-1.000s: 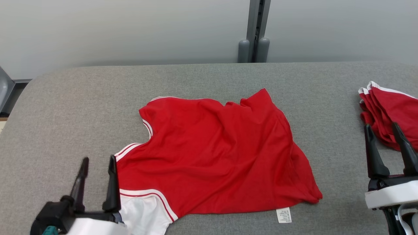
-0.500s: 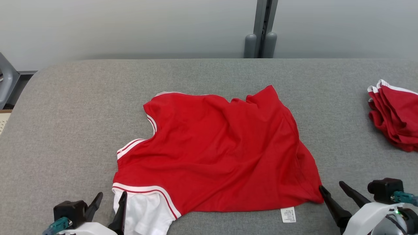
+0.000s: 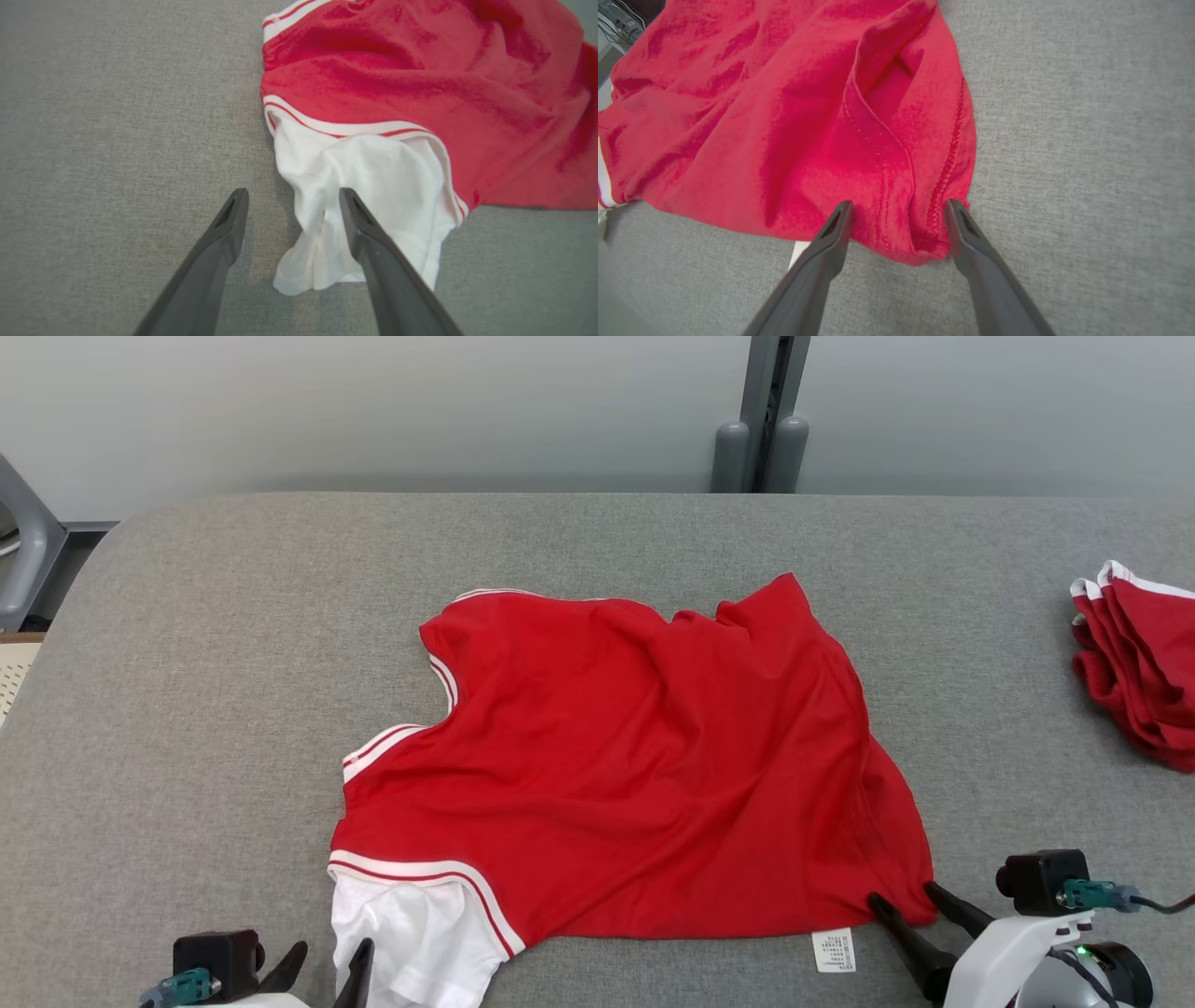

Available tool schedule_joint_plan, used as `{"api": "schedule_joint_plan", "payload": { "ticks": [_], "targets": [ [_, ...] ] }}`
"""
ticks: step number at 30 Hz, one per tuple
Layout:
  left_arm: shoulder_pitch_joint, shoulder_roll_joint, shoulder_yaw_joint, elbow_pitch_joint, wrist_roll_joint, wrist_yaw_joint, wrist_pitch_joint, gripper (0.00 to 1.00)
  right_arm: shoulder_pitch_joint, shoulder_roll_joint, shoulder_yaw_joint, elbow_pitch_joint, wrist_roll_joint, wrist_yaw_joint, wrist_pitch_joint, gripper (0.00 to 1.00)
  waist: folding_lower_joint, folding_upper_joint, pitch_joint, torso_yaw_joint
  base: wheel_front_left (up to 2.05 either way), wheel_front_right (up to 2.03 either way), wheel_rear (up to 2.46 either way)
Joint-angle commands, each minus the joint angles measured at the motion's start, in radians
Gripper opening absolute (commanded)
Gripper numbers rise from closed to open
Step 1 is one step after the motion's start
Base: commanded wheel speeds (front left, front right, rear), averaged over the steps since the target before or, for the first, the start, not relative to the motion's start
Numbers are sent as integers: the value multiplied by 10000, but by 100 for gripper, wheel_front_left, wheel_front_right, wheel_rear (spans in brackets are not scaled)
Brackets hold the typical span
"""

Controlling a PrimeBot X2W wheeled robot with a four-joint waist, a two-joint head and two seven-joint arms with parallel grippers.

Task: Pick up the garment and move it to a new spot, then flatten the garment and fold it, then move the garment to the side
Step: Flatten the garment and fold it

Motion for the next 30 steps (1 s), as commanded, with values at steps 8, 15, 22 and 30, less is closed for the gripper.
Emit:
{"api": "schedule_joint_plan", "payload": {
  "ticks": [8, 15, 22, 30],
  "targets": [
    [25, 35, -188, 671, -241, -81, 412, 100, -239, -41, 132, 246, 38, 2, -9, 100, 0, 0, 24, -97, 0, 0, 0],
    [83, 82, -264, 1225, -416, -82, 785, 100, -352, -54, 183, 293, 94, 2, -31, 100, 0, 0, 68, -160, 0, 0, 0],
    [-130, 121, -291, 1080, -468, -137, 588, 7, -364, -30, 268, 337, 150, 2, -100, 0, 0, 0, 94, -138, 0, 0, 0],
    [134, -10, -16, -1, -1371, -382, 520, 0, -377, -119, 24, 168, 367, 2, -475, 0, 0, 0, -20, -165, 0, 0, 0]
  ]
}}
